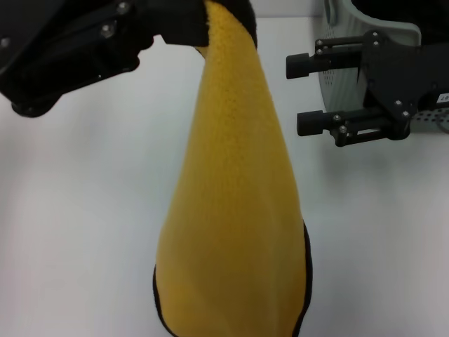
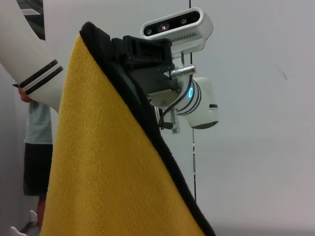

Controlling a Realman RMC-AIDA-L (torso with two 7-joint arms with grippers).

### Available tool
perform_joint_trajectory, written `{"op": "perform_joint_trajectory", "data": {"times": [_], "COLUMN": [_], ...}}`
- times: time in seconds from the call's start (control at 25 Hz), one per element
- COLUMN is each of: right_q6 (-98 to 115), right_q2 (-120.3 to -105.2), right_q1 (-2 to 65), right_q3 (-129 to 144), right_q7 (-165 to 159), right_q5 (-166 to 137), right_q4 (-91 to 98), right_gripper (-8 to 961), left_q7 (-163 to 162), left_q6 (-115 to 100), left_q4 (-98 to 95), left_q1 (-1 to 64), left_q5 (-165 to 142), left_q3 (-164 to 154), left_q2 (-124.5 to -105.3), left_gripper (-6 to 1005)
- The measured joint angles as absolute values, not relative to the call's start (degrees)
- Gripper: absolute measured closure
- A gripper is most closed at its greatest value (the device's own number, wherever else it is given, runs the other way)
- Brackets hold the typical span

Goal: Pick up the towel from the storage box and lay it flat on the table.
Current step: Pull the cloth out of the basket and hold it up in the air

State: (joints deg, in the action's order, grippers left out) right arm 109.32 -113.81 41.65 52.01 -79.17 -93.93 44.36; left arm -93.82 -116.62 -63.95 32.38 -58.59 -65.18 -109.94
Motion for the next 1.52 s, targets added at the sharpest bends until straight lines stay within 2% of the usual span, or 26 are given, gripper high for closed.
{"op": "perform_joint_trajectory", "data": {"times": [0.32, 0.64, 0.88, 1.28, 1.52], "right_q6": [109.8, 113.3, 115.2, 119.6, 120.1], "right_q2": [-113.67, -109.77, -110.25, -110.20, -110.90], "right_q1": [41.2, 44.5, 43.2, 41.2, 40.8], "right_q3": [50.6, 50.3, 50.7, 51.3, 52.1], "right_q7": [-79.6, -81.3, -81.3, -81.4, -81.0], "right_q5": [-92.0, -86.8, -86.9, -87.5, -88.9], "right_q4": [41.0, 23.2, 21.1, 21.0, 21.3], "right_gripper": [262, 261, 262, 262, 263], "left_q7": [-93.4, -92.7, -92.5, -92.5, -91.1], "left_q6": [-116.7, -116.8, -116.8, -116.6, -116.5], "left_q4": [-64.7, -67.9, -69.5, -70.8, -68.5], "left_q1": [32.3, 32.8, 36.0, 42.8, 43.8], "left_q5": [-59.1, -57.3, -56.2, -56.3, -57.4], "left_q3": [-65.5, -68.0, -68.1, -69.9, -69.6], "left_q2": [-109.05, -108.36, -109.00, -109.19, -109.20], "left_gripper": [981, 981, 981, 981, 981]}}
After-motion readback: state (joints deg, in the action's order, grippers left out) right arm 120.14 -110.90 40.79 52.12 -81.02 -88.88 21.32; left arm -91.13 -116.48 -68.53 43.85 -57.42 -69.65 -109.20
